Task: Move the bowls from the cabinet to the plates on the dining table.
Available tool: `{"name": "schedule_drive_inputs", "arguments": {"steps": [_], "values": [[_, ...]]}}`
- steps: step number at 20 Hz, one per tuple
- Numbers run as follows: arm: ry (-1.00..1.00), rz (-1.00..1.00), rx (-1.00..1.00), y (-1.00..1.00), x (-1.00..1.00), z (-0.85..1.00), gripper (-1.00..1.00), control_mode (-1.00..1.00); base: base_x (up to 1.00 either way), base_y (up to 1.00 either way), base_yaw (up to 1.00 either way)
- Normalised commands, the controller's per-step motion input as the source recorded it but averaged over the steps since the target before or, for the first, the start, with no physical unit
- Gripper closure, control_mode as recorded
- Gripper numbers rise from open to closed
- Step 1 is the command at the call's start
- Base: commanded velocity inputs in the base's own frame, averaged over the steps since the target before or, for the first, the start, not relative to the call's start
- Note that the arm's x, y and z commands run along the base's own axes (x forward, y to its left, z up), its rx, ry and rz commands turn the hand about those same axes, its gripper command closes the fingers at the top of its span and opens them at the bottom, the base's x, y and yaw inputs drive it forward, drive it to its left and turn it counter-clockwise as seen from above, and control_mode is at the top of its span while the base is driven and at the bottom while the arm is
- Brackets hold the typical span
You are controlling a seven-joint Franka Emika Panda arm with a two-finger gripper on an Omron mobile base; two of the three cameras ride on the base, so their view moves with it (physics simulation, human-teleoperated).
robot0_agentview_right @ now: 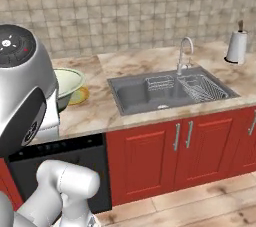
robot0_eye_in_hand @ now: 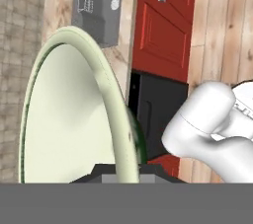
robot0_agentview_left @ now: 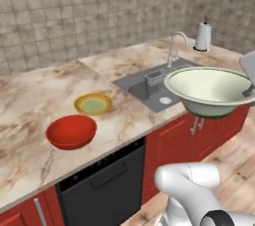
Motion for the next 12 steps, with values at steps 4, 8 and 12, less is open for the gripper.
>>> {"name": "schedule_drive_inputs", "arguments": {"steps": [4, 8, 12], "values": [[0.0, 0.0, 0.0, 0.0, 0.0, 0.0, 1.0, 1.0, 0.41, -0.36, 0.59], [0.0, 0.0, 0.0, 0.0, 0.0, 0.0, 1.0, 1.0, 0.44, -0.51, 0.35], [0.0, 0.0, 0.0, 0.0, 0.0, 0.0, 1.0, 1.0, 0.49, -0.34, 0.19]]}}
